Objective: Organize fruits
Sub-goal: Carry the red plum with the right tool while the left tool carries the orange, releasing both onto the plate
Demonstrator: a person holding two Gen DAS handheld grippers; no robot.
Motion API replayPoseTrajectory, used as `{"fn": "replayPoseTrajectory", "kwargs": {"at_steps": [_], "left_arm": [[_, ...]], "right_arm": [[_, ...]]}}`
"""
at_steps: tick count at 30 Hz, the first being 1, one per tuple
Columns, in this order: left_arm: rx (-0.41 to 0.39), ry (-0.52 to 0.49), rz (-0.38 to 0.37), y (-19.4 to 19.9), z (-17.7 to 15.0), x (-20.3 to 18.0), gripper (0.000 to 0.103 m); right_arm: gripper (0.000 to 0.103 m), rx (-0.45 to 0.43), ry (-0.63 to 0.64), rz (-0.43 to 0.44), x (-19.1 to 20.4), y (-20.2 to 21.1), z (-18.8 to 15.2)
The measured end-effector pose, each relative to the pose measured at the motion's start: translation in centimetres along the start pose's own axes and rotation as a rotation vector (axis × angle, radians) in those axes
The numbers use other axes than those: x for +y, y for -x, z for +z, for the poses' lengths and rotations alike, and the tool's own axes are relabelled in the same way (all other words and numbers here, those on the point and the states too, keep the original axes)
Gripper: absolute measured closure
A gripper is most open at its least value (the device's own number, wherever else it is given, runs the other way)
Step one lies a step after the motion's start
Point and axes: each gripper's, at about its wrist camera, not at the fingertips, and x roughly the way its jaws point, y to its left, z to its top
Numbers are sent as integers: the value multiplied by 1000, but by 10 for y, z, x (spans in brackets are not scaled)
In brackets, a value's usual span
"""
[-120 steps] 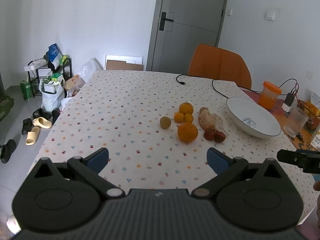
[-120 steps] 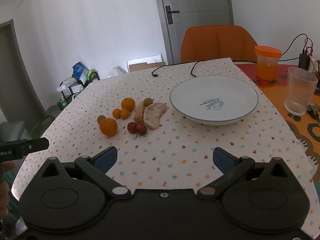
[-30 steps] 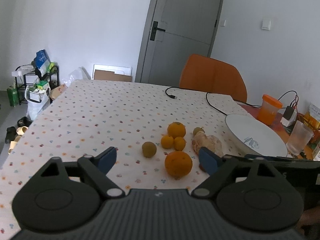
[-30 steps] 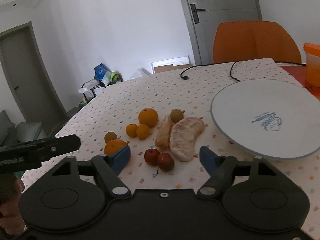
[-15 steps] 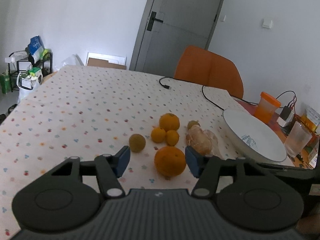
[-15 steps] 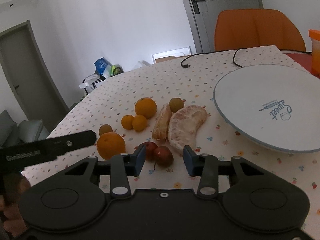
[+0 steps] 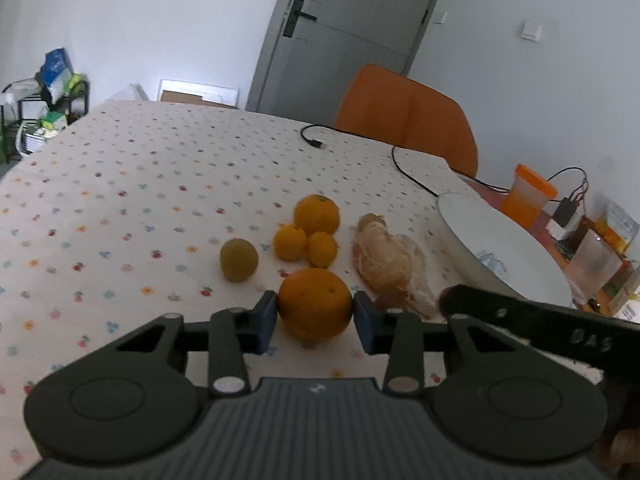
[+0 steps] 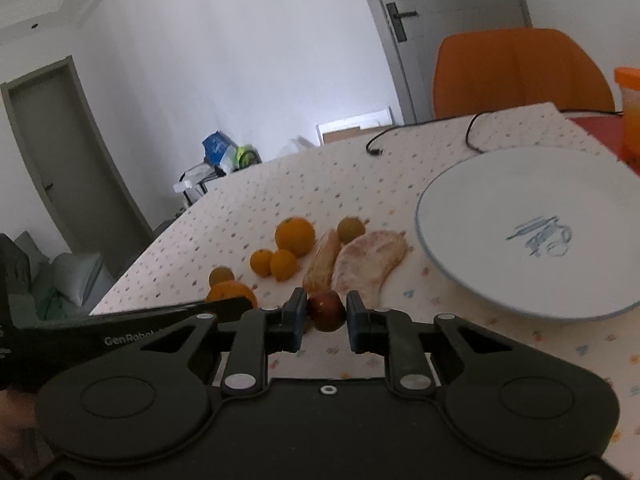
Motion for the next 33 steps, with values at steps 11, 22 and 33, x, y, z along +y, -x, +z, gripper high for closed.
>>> {"fn": "replayPoseTrajectory", "kwargs": {"at_steps": [11, 22, 33], "left_arm": [[-44, -35, -9, 13, 13, -15, 64], [-45, -99, -67, 2, 19, -52, 64], [-33, -173, -105, -16, 23, -100, 64]], "right_arm": [[84, -89, -56, -19, -23, 28, 14], [83, -167, -126, -112, -64, 55, 17], [82, -203, -191, -157, -99, 69, 7]]}}
